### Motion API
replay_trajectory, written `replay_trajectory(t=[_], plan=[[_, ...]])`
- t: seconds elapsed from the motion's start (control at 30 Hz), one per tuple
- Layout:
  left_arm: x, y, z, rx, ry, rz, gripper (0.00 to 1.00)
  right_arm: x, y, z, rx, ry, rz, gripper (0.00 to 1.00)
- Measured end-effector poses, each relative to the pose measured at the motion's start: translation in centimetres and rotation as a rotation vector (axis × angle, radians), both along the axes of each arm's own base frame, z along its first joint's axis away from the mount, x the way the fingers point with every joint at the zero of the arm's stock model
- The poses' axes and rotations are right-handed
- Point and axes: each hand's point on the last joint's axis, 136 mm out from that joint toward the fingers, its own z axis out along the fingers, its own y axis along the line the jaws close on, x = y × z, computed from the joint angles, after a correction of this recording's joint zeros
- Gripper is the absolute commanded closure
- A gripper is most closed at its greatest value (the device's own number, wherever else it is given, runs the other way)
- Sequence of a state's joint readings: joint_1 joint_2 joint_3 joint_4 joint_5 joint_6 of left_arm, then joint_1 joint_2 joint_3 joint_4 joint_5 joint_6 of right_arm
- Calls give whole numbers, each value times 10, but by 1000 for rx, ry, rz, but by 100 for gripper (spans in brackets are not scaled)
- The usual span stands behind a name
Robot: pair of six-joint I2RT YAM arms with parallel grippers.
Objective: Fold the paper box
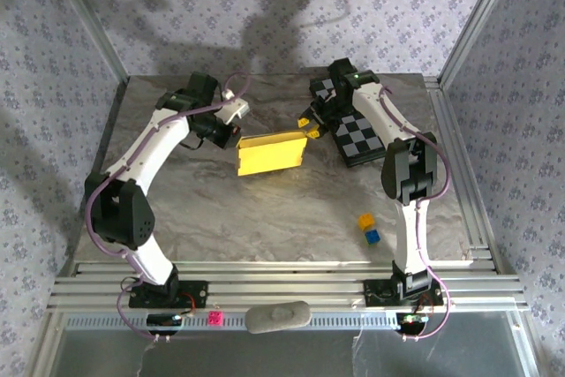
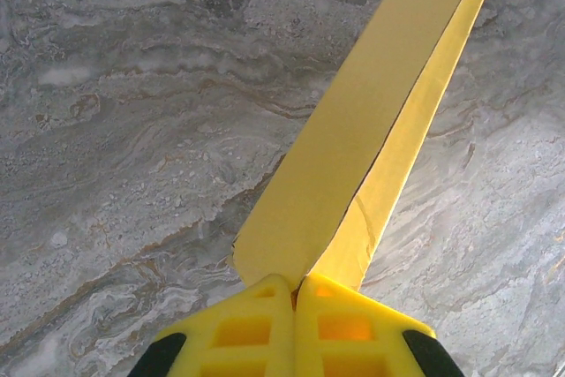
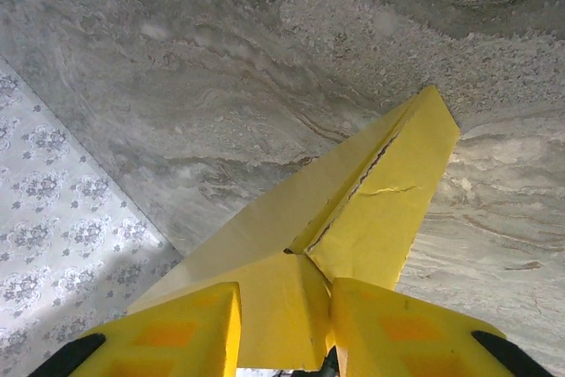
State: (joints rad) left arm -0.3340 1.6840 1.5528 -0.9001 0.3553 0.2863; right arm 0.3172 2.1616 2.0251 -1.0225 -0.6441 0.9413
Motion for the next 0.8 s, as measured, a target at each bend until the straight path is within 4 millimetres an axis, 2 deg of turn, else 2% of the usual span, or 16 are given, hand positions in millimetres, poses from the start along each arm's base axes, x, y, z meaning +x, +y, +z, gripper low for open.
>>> replay_trajectory(t=[0.8], plan=[[-7,-3,0,5,-46,-50,100,-4,-3,3,4,17,11,66]])
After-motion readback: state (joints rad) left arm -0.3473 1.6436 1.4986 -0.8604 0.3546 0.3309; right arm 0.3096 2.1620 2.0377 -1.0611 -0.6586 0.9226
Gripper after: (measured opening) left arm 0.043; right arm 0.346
